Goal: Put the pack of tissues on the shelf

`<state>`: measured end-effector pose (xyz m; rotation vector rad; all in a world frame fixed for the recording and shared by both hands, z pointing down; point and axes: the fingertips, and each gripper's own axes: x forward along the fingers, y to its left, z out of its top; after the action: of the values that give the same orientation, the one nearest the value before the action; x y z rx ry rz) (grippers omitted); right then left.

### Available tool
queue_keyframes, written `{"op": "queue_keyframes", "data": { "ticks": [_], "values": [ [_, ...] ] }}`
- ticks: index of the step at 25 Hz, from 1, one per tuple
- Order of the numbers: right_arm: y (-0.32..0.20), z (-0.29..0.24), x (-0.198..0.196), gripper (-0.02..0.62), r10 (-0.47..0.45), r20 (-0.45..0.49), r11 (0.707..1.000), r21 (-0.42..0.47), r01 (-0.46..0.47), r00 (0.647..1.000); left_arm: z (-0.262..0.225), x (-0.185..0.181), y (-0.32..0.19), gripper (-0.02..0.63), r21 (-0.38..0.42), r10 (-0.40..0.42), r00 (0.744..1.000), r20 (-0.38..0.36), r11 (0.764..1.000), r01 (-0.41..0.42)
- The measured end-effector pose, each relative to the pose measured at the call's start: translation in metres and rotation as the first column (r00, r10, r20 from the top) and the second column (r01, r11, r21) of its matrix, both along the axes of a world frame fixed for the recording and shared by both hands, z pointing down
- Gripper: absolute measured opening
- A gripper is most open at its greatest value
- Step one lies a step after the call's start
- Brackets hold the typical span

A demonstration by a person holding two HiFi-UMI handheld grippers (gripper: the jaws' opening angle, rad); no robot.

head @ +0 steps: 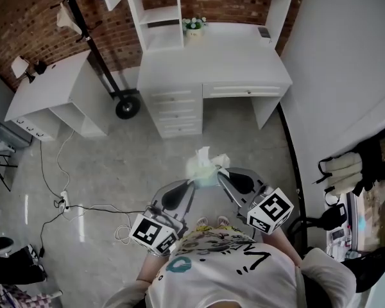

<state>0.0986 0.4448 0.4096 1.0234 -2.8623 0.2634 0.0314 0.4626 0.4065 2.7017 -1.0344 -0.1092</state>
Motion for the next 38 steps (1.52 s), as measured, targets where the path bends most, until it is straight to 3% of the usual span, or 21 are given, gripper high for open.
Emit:
{"op": "queue_keyframes", "data": {
  "ticks": [15,31,38],
  "values": [
    [-0.055,0.009,-0.031,0.029,-0.060,-0.031,0.998,-0.002,0.060,0.998,0.008,-0.029,-0.050,0.018,-0.022,-0.072,0.997,-0.002,0.997,0.072],
    [-0.180,-0.010,-0.019,0.029,-0.151,-0.020,0.987,0.055,0.152,0.988,-0.015,-0.013,-0.165,0.018,0.047,-0.137,0.991,0.002,0.989,0.137],
    [-0.224,-0.012,-0.009,0.029,-0.170,-0.022,0.983,0.068,0.171,0.985,-0.012,-0.006,-0.210,0.018,0.039,-0.147,0.989,0.009,0.988,0.146]
  ]
}}
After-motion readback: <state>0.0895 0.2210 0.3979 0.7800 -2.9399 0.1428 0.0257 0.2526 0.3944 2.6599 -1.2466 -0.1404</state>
